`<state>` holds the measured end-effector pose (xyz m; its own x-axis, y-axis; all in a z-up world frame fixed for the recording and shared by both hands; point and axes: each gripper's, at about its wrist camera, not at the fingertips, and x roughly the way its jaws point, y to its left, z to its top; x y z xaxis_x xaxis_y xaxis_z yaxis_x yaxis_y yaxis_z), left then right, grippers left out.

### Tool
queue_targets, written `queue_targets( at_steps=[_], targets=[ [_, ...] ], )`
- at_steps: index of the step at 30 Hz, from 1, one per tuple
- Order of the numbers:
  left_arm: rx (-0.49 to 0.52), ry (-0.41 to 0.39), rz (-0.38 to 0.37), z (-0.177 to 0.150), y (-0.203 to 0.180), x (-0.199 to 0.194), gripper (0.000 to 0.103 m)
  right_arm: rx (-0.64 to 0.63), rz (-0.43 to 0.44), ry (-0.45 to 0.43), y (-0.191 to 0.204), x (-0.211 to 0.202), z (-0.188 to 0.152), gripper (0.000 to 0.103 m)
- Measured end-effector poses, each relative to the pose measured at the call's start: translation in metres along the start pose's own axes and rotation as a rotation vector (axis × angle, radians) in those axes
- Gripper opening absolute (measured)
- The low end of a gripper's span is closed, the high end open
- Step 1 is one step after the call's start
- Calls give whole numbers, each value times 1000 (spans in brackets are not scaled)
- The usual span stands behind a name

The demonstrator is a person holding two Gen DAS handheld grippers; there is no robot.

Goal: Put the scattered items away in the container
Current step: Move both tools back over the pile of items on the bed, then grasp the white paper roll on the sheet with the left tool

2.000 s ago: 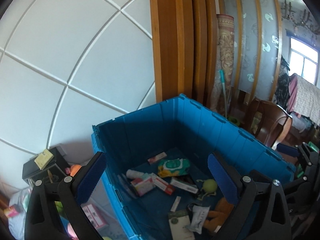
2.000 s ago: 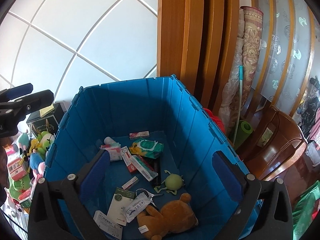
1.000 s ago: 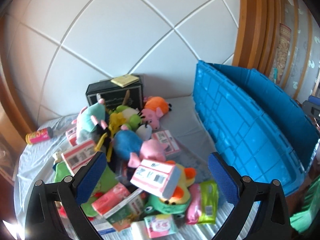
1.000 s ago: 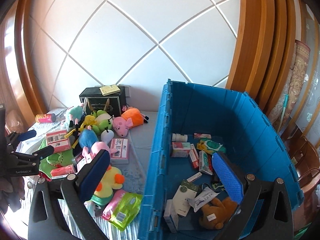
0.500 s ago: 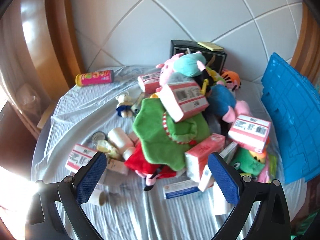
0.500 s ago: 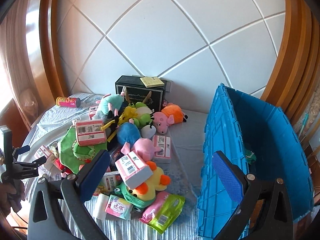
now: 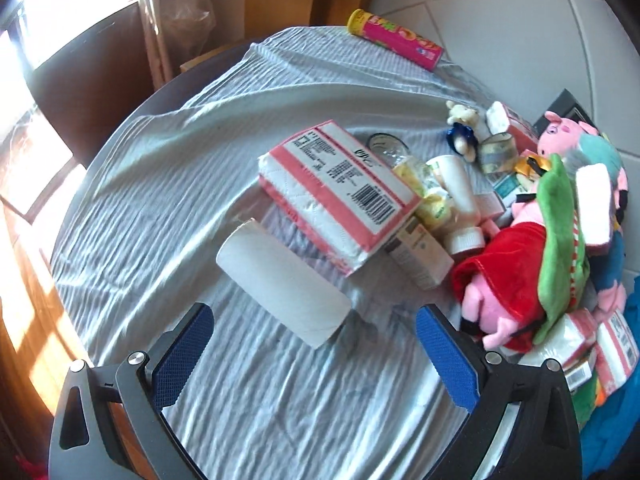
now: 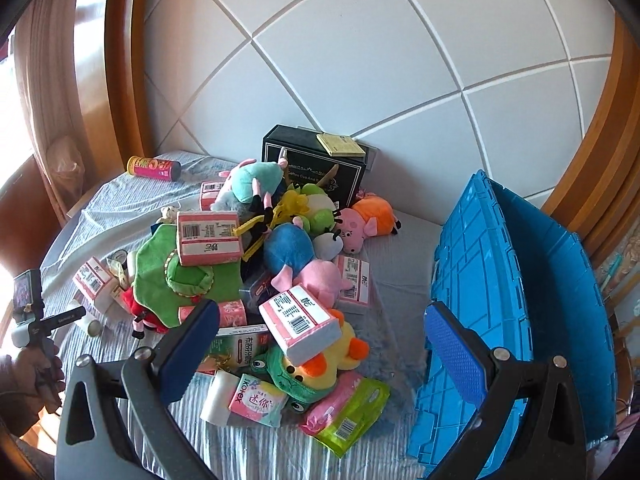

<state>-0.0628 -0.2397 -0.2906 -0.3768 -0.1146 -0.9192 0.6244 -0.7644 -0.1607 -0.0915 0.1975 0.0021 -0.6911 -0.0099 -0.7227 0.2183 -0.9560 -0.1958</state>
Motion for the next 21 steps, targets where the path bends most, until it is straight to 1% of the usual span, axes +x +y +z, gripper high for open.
queue_targets(
  at_steps=[4,8,12,14,16,18,19,21],
  targets=[
    [-77,18,5,1,13,24,99,-4,-22,28,-4,1,-6,103],
    [-125,41,20,5,19,43,91,0,-35,54,-7,3,-14,103],
    [-128,54,34,11,20,57,91,5,-36,74,-7,5,-20,103],
    [-128,61,40,13,21,62,88,10,-33,79,-6,7,-22,103],
    [-119,70,41,13,21,66,83,9,-28,84,-4,9,-25,103],
    [-108,83,31,13,23,68,71,11,-20,90,-1,13,-30,103],
    [-104,87,22,13,23,68,68,15,-14,91,0,15,-32,103],
    [-82,88,15,14,21,66,57,19,3,100,5,22,-40,103]
  ],
)
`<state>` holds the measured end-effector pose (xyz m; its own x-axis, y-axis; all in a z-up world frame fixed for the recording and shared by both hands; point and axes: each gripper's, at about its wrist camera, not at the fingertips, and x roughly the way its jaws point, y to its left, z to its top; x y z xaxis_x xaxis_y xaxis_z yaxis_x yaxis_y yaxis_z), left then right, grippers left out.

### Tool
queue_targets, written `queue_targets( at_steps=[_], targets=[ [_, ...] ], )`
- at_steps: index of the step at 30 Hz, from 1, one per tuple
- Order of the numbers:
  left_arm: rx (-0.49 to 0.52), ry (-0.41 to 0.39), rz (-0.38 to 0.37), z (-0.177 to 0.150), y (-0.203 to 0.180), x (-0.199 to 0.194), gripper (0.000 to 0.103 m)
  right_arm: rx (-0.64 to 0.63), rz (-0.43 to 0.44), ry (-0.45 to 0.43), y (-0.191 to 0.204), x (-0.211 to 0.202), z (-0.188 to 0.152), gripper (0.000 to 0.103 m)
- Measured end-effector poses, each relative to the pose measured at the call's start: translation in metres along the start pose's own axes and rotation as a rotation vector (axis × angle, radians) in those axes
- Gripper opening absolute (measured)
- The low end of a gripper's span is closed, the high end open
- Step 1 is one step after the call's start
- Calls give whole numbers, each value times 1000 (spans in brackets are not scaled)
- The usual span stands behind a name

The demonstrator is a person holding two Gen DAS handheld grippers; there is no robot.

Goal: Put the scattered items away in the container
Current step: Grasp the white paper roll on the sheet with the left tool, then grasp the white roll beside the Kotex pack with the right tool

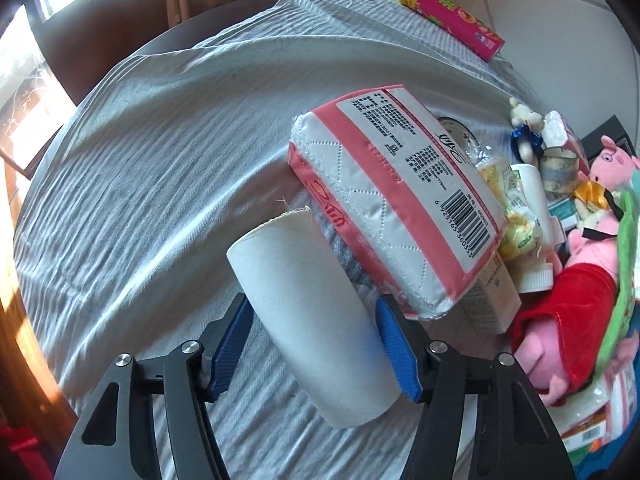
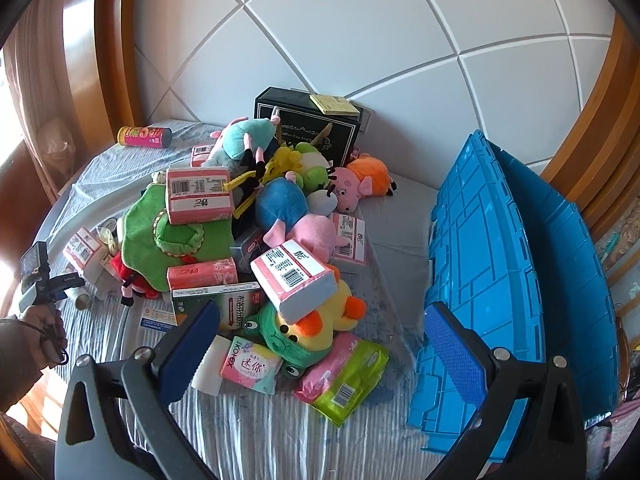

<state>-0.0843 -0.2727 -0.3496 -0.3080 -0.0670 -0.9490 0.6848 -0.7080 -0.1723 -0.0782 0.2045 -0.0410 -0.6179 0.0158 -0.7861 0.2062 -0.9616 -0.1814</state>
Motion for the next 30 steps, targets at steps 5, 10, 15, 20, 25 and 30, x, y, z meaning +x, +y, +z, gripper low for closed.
queue_targets(
  at_steps=[5,10,15,20,25,30],
  targets=[
    [44,3,-12,3,1,-9,51,8,53,35,19,27,-22,103],
    [87,-3,-30,10,5,-24,50,20,109,70,41,57,-48,103],
    [132,-12,-36,14,11,-41,50,45,175,123,70,91,-77,103],
    [182,-21,-44,20,20,-57,50,106,235,183,98,126,-107,103],
    [242,-40,-45,30,25,-69,50,159,251,247,123,161,-131,82],
    [280,-46,-49,38,34,-77,50,192,213,318,135,198,-148,80]
  ],
)
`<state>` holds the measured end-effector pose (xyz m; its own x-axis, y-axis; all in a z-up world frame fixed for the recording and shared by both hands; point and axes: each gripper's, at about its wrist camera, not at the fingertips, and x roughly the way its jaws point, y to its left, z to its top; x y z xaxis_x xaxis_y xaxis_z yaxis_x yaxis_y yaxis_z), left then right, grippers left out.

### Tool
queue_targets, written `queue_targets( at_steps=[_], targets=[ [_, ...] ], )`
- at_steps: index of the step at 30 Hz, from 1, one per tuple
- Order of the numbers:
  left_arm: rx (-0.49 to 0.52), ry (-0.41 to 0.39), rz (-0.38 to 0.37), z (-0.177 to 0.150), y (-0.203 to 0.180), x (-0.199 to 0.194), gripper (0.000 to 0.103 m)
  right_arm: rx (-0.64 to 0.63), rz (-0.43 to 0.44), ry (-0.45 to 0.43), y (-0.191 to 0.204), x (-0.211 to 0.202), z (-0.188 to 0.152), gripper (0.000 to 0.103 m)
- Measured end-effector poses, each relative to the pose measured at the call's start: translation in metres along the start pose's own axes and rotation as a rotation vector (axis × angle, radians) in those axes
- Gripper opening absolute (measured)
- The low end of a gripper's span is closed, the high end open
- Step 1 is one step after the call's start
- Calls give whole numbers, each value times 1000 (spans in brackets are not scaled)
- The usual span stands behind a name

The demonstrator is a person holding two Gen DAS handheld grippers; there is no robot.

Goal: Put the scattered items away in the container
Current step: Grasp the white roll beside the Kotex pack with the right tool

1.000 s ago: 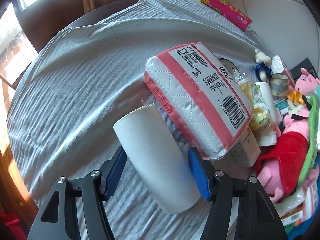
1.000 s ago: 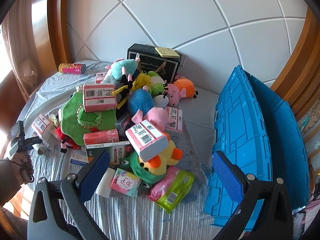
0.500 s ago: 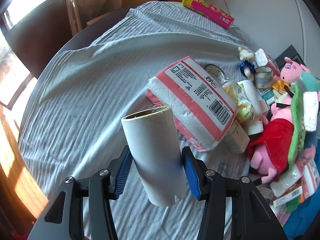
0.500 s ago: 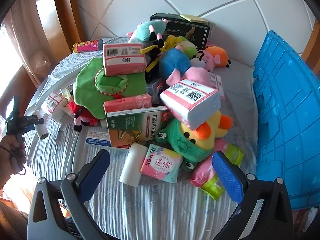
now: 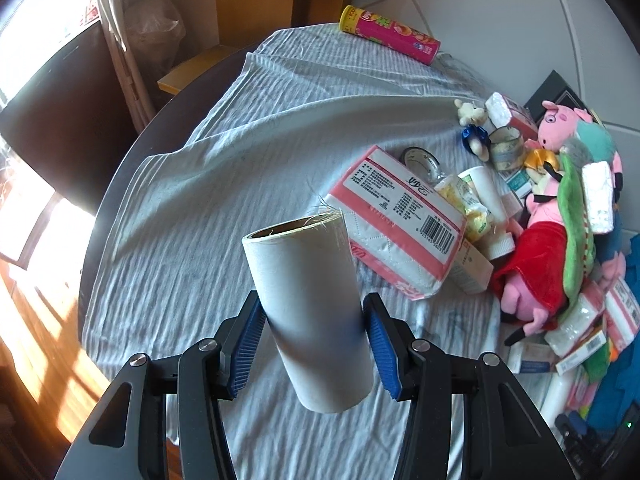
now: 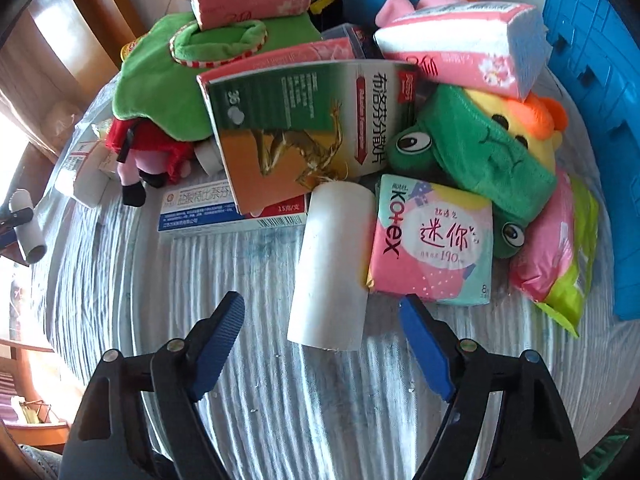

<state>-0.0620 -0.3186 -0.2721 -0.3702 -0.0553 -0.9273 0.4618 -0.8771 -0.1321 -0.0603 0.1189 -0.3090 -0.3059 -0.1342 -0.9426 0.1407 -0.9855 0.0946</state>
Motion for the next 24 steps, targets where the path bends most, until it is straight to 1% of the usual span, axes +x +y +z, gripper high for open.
queue_targets(
  at_steps=[5,6,7,8,10,16,24],
  targets=[
    [34,-8,-9,2,6,-7,50,26,-24,8,-1,25,2,79],
    [37,-8,-9,2,7,-8,50,30,-31,7,-1,27,3,72],
    [37,-9,-10,2,9,-9,50,38,-38,7,-2,30,4,59],
    [36,-9,-11,2,11,-10,50,46,-34,8,-3,31,4,53],
    [34,-10,-13,2,14,-11,50,45,-38,4,-2,32,6,48],
    [30,-12,-22,1,18,-13,50,40,-37,11,-1,29,7,45],
    [45,-23,-44,0,7,-19,50,0,-39,-5,-1,10,5,45]
  ],
)
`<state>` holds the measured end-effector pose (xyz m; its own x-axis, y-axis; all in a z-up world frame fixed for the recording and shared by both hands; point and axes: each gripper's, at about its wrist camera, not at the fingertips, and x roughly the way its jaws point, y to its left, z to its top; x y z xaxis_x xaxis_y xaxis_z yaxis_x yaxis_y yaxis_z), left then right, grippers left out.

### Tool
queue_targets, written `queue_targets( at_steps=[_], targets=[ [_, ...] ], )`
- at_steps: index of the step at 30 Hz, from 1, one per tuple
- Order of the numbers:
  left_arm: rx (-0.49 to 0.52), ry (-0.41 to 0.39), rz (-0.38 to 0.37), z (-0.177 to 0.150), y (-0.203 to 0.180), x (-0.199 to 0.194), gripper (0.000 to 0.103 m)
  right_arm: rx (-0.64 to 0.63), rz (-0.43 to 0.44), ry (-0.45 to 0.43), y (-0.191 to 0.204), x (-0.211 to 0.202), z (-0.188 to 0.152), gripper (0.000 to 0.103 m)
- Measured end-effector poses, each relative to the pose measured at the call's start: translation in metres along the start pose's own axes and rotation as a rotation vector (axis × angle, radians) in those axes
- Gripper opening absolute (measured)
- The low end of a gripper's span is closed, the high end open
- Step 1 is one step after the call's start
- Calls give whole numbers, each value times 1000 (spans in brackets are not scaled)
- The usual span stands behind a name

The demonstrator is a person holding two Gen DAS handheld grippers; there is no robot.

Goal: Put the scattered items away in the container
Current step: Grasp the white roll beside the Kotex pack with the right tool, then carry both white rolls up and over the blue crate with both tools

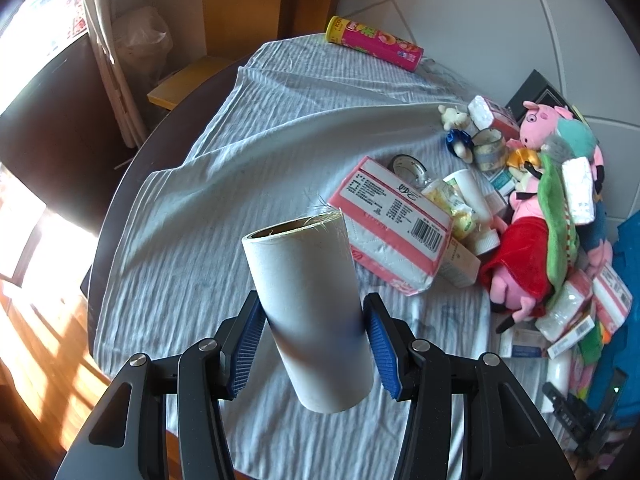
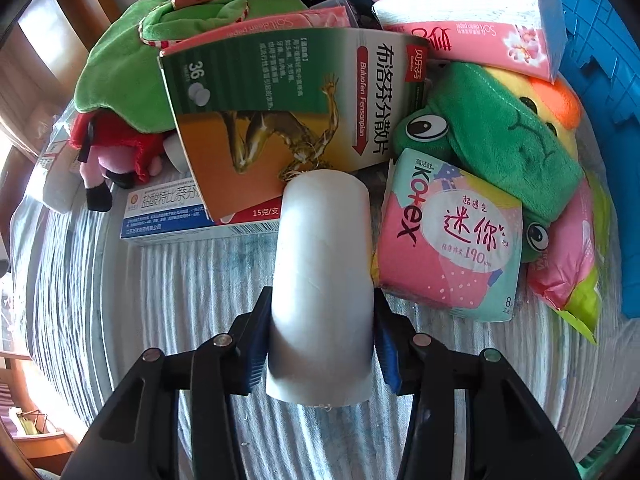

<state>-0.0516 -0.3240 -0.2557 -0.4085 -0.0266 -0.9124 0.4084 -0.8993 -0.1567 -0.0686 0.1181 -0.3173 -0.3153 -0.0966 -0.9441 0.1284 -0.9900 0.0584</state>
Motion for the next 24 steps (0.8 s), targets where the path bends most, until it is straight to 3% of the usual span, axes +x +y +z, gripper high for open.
queue_targets(
  at_steps=[11,24],
  targets=[
    [19,-15,-35,1,-21,-9,50,8,16,-45,-12,-38,-3,44],
    [34,-60,-93,11,-45,-32,50,19,-4,-176,-5,-110,26,44]
  ],
)
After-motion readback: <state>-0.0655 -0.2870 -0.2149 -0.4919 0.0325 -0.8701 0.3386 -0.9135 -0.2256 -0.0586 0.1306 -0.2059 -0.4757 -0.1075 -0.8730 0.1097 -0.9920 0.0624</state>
